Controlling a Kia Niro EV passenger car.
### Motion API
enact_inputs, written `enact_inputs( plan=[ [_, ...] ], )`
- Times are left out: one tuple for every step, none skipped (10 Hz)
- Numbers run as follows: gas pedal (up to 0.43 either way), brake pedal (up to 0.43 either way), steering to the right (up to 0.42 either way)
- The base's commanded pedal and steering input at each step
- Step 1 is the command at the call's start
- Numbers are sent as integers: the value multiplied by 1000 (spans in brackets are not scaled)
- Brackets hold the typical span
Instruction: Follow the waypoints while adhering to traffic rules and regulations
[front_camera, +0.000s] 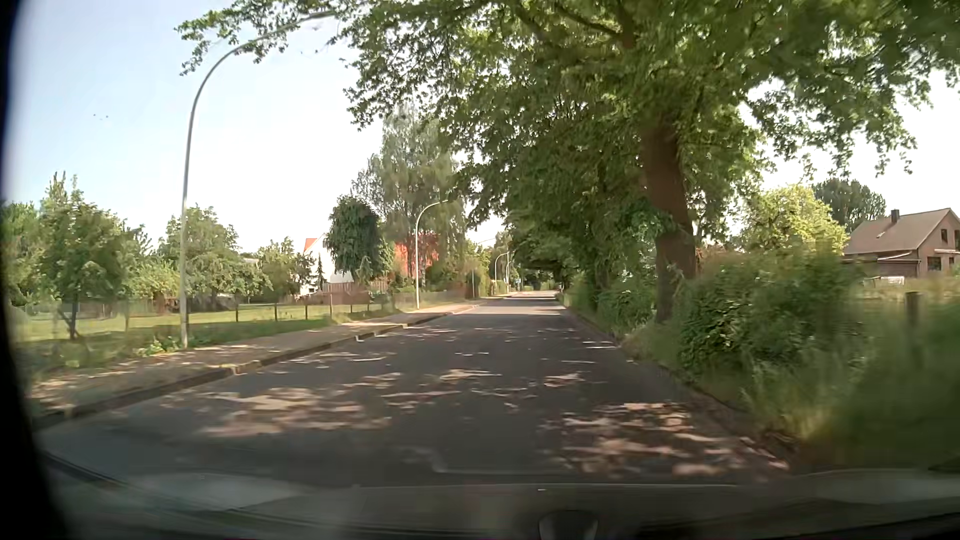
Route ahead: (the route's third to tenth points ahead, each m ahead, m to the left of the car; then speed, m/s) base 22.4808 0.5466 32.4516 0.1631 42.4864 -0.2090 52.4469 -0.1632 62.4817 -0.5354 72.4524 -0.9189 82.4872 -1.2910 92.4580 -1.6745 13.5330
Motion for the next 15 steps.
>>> enact_inputs(
  plan=[
    [130,6,2],
    [130,6,2],
    [130,6,3],
    [130,6,6],
    [130,6,10],
    [130,6,11],
    [130,6,11],
    [130,6,11],
    [130,6,11],
    [130,6,11],
    [130,6,11],
    [130,6,10],
    [130,6,9],
    [130,6,9],
    [130,6,9]
  ],
)
